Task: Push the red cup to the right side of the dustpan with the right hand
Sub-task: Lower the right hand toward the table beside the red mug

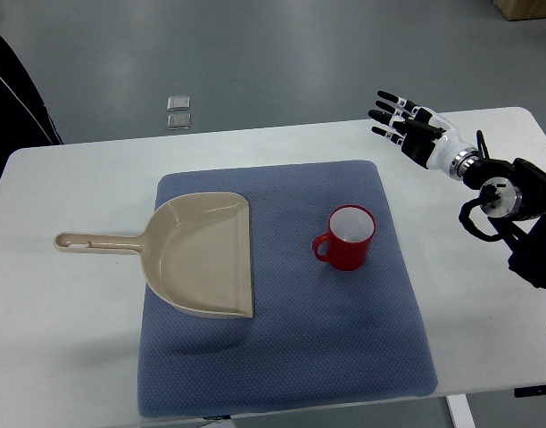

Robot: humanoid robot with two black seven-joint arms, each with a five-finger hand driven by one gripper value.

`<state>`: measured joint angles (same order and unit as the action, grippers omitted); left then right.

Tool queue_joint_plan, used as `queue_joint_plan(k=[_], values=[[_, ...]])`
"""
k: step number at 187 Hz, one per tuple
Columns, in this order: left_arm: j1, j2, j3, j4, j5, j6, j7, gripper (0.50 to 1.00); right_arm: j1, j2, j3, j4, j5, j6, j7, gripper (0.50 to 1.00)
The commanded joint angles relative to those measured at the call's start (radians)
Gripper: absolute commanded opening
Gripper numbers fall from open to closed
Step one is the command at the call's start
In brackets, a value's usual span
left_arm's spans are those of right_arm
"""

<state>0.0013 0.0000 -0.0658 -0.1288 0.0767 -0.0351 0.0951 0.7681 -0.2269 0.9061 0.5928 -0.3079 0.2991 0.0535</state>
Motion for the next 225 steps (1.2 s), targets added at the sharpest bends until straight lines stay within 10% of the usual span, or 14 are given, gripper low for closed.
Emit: queue_joint_plan(k=[1,63,98,151,225], values=[[0.0,0.0,0.0,0.003,0.0,0.0,0.0,1.0,-0.006,-0.023,-0.012,0.002,-0.007,0.028,0.054,0.934],[0.0,0.0,0.0,-0.002,0.0,0.0,0.0,1.0,-0.035,-0.111,-0.053,0.002,-0.214,0.129,0.157,0.932],[0.0,0.0,0.0,0.0,0.0,0.0,0.0,1.0,-0.064,-0.175,-0.078,0.002,-0.335,0.31,0.302,0.93],[0.0,0.0,0.0,0.0,0.0,0.0,0.0,1.0,-0.075,-0.247,-0.233,0.01,-0.455,0.312,0.555,0.93],[0.0,0.0,0.0,0.0,0.0,0.0,0.0,1.0,-0.122,-0.25,-0.276,0.015,-0.609,0.312,0.557,0.93]])
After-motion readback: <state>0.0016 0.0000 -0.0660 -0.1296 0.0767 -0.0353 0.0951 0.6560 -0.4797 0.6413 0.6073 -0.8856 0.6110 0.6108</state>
